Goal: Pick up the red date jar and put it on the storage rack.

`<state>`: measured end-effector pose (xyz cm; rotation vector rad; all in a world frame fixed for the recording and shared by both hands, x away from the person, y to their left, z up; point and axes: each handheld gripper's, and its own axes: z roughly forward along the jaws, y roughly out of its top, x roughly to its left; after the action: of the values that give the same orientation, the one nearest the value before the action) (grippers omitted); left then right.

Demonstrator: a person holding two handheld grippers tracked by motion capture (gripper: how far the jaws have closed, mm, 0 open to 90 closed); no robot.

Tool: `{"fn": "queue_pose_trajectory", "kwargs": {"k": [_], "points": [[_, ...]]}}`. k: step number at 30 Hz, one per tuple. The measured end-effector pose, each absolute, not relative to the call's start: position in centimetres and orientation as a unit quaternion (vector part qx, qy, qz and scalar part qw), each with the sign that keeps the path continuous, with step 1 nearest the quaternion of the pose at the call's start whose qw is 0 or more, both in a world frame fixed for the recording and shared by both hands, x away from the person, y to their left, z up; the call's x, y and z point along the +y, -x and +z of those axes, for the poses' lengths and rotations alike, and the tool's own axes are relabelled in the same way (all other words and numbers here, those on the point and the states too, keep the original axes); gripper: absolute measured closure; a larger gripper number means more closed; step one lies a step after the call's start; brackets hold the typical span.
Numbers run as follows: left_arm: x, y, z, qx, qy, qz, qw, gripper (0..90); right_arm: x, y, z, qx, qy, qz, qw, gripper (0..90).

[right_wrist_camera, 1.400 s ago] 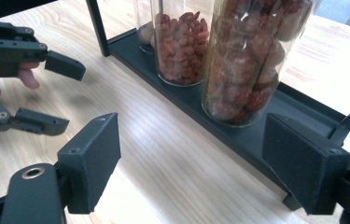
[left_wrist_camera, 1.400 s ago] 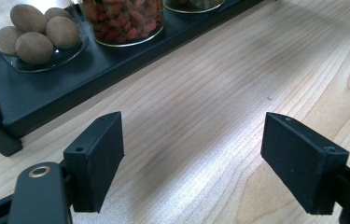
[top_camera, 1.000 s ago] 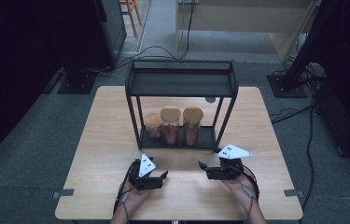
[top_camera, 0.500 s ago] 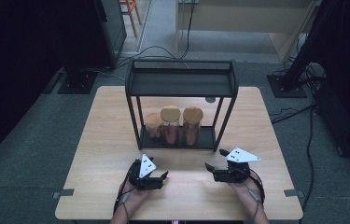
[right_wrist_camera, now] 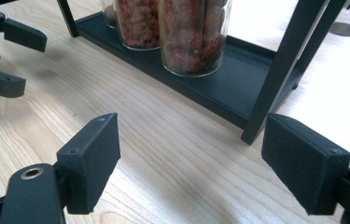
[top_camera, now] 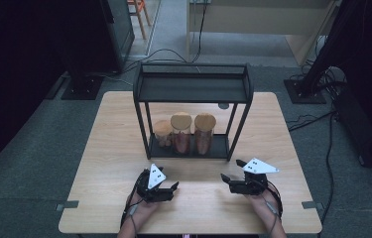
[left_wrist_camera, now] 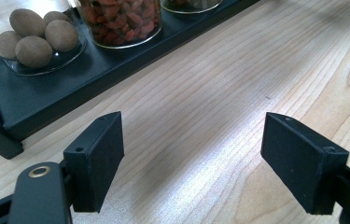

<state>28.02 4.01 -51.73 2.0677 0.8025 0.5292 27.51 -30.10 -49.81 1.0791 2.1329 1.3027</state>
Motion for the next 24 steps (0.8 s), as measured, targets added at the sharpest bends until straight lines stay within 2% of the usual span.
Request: {"fn": "queue_pose_trajectory", "kwargs": {"k": [24], "points": [[3.9,-27.9,-51.7,0.315,-0.825,0.215,0.417,21.6,-29.4,-28.4,-51.9,0.779,-0.389,0.449,0.200,19.2]]}}
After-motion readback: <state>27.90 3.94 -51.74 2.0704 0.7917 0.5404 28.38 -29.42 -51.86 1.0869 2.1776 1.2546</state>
